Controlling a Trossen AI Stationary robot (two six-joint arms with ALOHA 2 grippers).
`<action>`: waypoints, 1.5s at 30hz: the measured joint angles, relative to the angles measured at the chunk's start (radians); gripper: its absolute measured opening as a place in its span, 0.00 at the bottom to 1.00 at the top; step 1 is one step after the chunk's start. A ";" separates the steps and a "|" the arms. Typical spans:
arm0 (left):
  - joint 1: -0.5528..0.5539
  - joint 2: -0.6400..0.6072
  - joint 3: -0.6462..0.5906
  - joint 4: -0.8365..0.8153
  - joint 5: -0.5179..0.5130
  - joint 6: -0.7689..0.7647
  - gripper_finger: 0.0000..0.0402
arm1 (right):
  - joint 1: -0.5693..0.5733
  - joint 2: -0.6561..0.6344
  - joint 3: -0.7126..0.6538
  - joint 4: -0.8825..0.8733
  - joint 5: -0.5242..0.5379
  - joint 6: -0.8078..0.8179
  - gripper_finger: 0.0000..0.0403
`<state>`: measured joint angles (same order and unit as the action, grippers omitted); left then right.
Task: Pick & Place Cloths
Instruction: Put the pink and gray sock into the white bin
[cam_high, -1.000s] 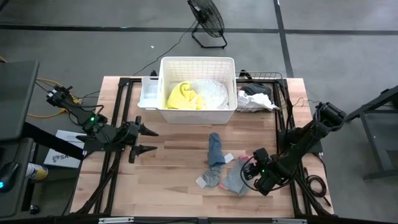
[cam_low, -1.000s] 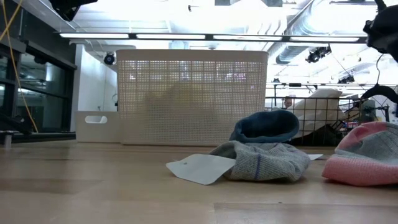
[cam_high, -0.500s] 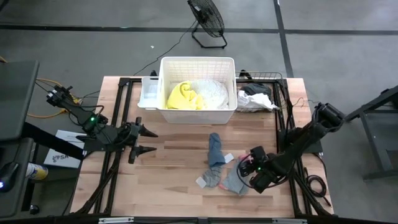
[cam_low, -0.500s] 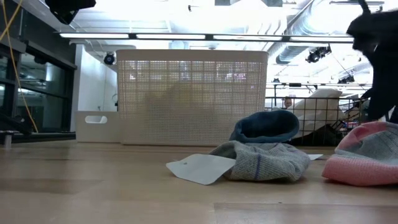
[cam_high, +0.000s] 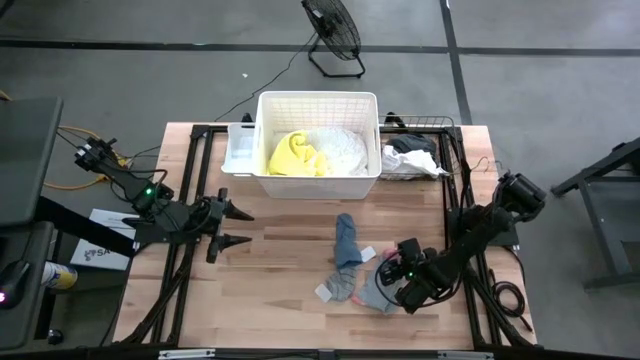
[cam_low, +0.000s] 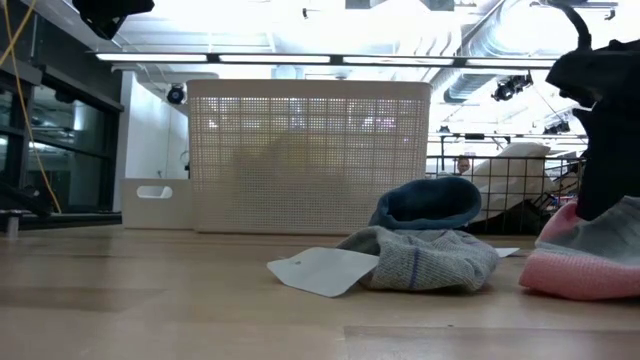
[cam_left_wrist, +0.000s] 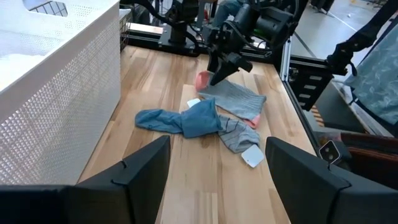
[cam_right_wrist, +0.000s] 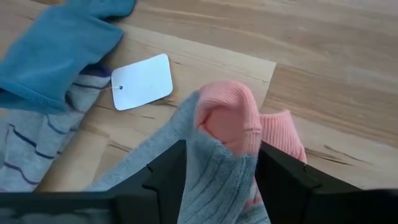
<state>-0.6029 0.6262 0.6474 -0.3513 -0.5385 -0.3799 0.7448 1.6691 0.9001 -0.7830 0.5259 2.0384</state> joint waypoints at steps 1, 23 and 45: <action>0.000 0.000 0.000 0.000 0.000 0.002 0.64 | 0.000 0.000 0.000 0.000 0.000 0.000 0.41; 0.000 0.000 0.000 0.006 -0.018 -0.022 0.64 | 0.048 -0.063 0.000 0.167 0.297 -0.205 0.01; 0.000 0.028 0.000 0.137 -0.025 0.018 0.64 | 0.067 -0.521 0.000 0.921 0.492 -1.578 0.01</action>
<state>-0.6025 0.6539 0.6472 -0.2143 -0.5635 -0.3618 0.8116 1.1485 0.9005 0.1378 1.0178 0.4604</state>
